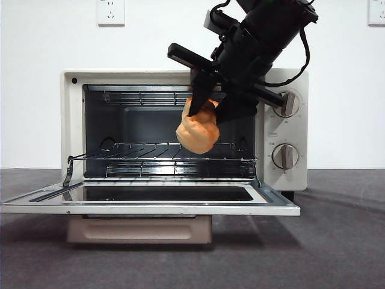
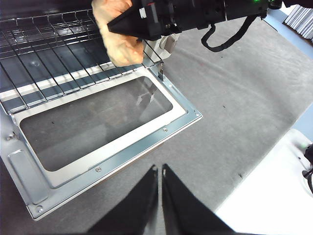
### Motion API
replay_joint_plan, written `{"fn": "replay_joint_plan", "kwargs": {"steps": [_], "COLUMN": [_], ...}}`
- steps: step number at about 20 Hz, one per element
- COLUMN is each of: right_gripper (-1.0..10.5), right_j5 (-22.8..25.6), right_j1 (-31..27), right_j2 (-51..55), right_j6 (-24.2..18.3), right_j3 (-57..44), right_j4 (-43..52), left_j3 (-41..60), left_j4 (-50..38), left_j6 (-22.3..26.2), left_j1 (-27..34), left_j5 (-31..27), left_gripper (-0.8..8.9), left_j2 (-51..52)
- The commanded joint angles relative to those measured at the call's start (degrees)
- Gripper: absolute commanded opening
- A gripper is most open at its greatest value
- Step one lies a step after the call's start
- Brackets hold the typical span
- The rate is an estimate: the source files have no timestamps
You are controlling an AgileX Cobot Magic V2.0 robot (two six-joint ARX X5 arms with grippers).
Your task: The left arm flap open the oven, the right arm pick bread and place it into oven, the left arm flap close the oven
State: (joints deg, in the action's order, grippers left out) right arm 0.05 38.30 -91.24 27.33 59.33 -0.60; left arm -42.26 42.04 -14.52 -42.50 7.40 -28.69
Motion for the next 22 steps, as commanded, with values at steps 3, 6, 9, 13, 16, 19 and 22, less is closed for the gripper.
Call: {"fn": "replay_joint_plan", "kwargs": {"steps": [3,6,9,13,16,19,22], "right_gripper": [4.5,4.9,4.9,4.9,4.9,4.1,2.8], "right_j5": [1.7,1.5,1.4,1.2,-6.8,-14.0,-15.1], "right_j1": [0.6,0.6,0.6,0.9,1.0,1.0,1.0], "right_j2": [-1.0,-0.3,1.6,7.7,15.1,24.0,33.4], "right_j6": [0.6,0.5,0.5,0.3,-0.4,-2.1,-5.1], "right_j3": [1.0,1.0,1.1,1.1,1.1,1.1,1.1], "right_j4": [0.6,0.2,-2.7,-11.1,-18.1,-29.4,-39.1], "left_j3": [-1.2,-1.2,-1.2,-1.2,-1.2,-1.2,-1.2], "left_j4": [0.4,0.6,0.6,0.2,1.2,4.9,6.7], "left_j6": [-0.1,-0.1,-0.1,-0.1,-4.5,-10.2,-11.3], "left_j1": [-0.3,-0.3,-0.3,-0.3,-0.2,1.6,6.8], "left_j5": [0.2,0.2,0.2,0.1,-3.9,-6.3,-4.0], "left_gripper": [0.16,0.17,0.16,0.16,0.16,0.16,0.15], "left_j2": [0.0,0.0,0.0,0.0,-0.7,-3.8,-9.8]}}
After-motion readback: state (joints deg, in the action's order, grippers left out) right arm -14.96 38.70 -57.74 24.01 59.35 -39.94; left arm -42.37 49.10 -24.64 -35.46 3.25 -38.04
